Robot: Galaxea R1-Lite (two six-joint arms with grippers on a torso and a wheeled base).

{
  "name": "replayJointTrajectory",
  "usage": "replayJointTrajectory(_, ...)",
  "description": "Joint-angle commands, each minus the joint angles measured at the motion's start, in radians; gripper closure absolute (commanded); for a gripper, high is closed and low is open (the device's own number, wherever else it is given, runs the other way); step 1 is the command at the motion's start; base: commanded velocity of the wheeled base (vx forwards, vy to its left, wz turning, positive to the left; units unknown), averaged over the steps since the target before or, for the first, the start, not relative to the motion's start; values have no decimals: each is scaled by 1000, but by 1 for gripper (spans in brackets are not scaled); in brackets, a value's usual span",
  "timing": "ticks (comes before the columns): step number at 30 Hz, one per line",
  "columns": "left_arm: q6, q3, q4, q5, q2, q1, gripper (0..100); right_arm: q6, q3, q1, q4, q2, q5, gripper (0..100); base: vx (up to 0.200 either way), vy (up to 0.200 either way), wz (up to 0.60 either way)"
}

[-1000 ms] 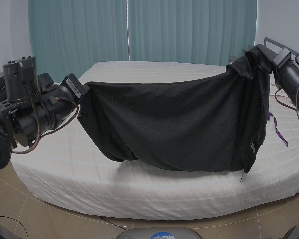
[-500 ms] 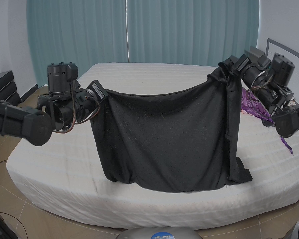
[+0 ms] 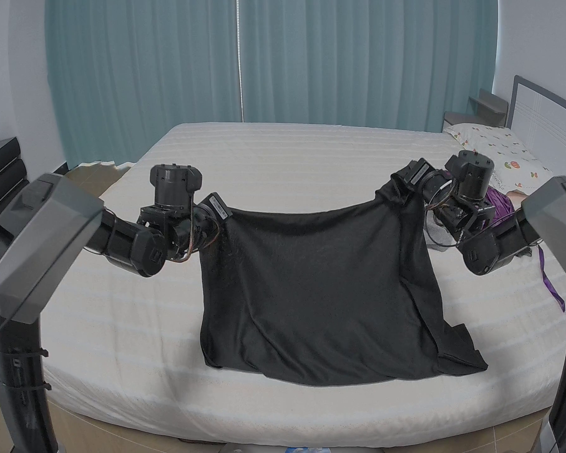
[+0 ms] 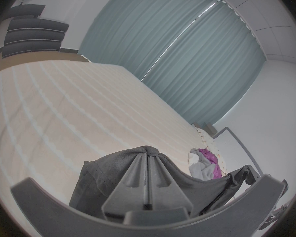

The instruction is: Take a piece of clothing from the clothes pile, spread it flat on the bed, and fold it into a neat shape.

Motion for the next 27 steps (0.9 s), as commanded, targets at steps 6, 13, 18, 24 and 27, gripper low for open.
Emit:
replayJointTrajectory(6, -66, -106, -20, 2, 196, 3, 100, 2, -75, -15, -28, 221, -36, 100, 0, 0, 0)
replayJointTrajectory(13, -77, -138, -22, 3, 258, 1, 100, 0, -117, -16, -30, 290, -48, 100, 0, 0, 0)
replayJointTrajectory(18, -81, -184, -20, 8, 307, 1, 0, 0, -138, -19, -30, 342, -42, 0, 0, 0, 0)
replayJointTrajectory(24, -81, -201, -34, 37, 322, 6, 0, 9, -244, -36, -33, 420, -88, 0, 0, 0, 0)
replayJointTrajectory(27, -85, -224, -89, 89, 323, 21, 0, 28, -299, -52, -59, 420, -134, 0, 0, 0, 0)
